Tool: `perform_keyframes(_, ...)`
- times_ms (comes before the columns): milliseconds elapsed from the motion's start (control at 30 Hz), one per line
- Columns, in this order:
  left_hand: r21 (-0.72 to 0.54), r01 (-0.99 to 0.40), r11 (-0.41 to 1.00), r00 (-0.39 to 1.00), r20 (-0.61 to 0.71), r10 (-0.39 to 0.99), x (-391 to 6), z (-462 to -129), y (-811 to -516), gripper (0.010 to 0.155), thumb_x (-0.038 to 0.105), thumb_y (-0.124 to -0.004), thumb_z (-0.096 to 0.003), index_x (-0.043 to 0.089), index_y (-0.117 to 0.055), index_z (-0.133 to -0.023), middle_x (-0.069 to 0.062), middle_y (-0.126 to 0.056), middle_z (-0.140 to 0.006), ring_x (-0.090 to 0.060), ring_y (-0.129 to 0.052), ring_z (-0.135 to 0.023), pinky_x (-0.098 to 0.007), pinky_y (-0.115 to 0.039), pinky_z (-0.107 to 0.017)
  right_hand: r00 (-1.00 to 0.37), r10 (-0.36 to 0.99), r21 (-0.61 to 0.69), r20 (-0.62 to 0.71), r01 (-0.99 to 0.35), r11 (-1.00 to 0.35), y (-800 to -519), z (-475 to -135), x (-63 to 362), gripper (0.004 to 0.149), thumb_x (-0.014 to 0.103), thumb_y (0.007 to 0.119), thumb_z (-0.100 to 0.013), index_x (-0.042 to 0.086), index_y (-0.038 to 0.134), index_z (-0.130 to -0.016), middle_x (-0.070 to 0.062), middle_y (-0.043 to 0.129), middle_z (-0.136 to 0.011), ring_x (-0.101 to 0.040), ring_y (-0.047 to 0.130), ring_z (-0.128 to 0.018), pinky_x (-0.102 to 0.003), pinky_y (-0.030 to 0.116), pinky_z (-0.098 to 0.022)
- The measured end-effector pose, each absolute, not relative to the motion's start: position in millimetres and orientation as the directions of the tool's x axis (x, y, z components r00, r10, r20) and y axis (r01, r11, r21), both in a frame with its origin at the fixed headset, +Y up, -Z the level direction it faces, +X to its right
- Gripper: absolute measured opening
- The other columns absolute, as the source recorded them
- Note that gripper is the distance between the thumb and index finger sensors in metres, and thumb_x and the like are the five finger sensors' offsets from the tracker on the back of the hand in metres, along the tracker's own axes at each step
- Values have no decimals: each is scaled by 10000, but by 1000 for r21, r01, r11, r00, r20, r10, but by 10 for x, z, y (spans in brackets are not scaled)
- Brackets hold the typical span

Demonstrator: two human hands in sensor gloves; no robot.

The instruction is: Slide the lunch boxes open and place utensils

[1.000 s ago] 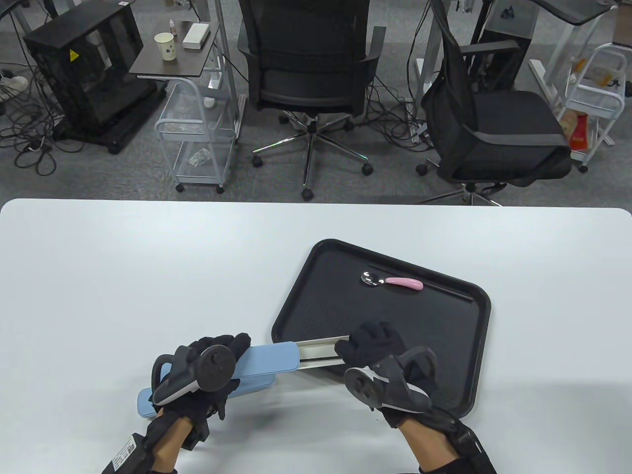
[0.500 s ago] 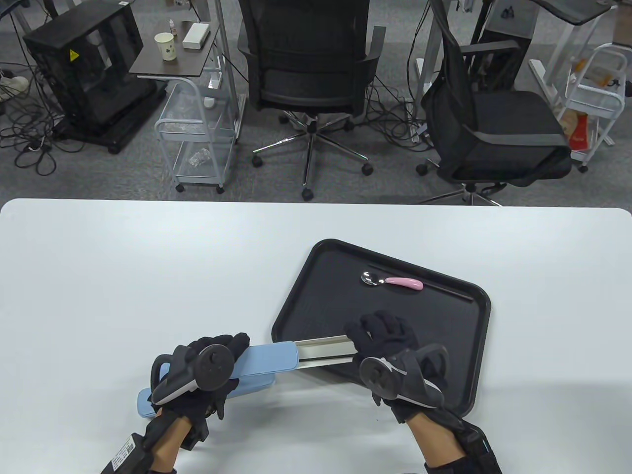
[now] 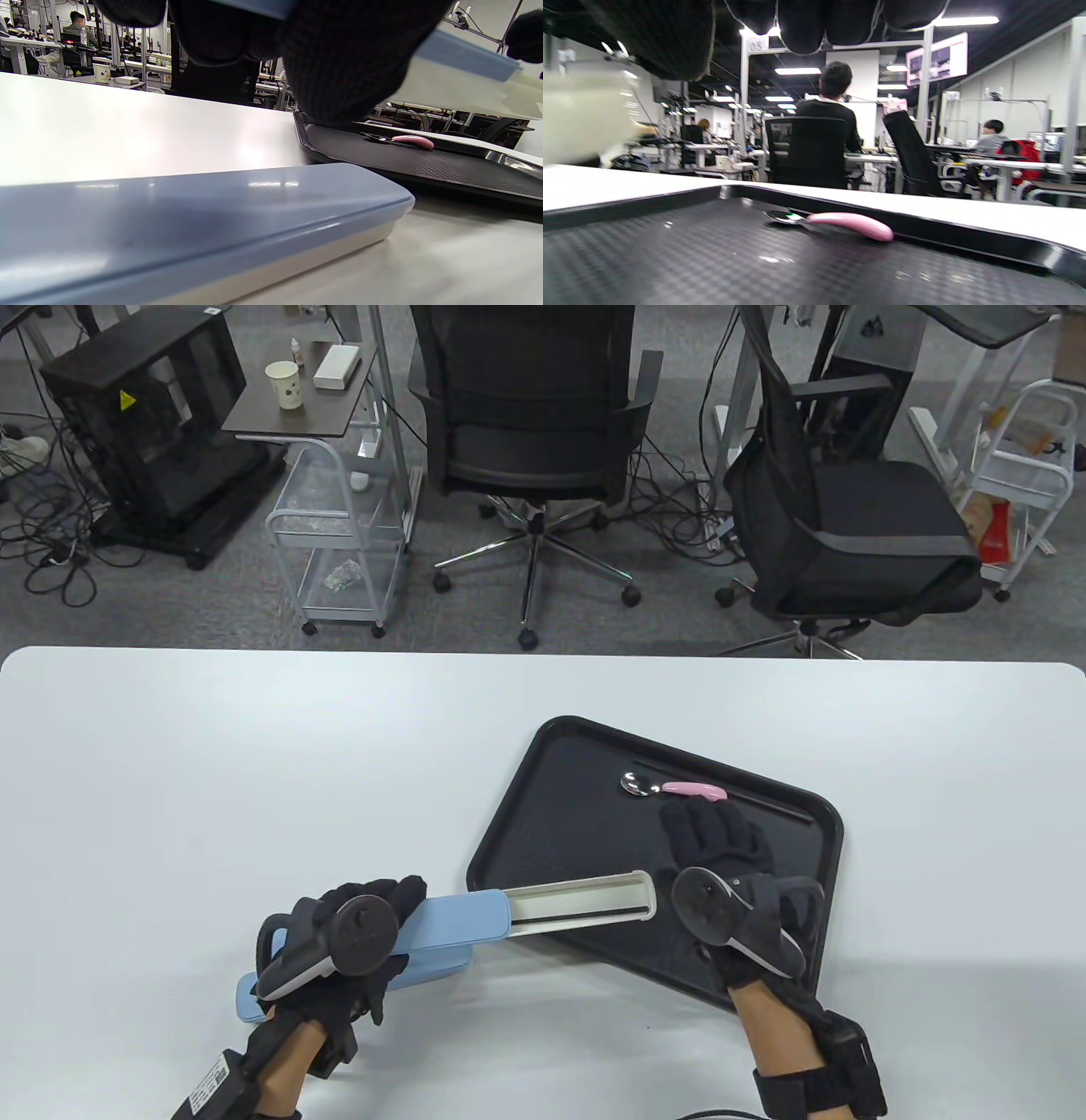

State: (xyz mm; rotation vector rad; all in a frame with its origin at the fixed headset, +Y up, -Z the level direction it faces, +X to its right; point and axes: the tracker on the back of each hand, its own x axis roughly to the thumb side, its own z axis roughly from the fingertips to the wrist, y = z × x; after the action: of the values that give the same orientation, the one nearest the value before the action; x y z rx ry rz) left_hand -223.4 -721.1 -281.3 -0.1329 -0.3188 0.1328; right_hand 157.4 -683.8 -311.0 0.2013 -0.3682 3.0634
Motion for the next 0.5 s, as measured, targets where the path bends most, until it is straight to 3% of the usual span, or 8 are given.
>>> perform_keyframes(500, -150, -120, 981, 941, 300, 160, -2256, -2820, -7204, 823, 347, -923, -391, 313, -425, -1046, -21, -546, -1050, -316, -641, -920, -626, -486, -718, -980, 47, 18, -195, -52, -999, -7075, -3855, 2224, 745, 471, 798, -479, 347, 368, -1075, -51, 397, -1142, -370, 434, -1068, -575, 430, -768)
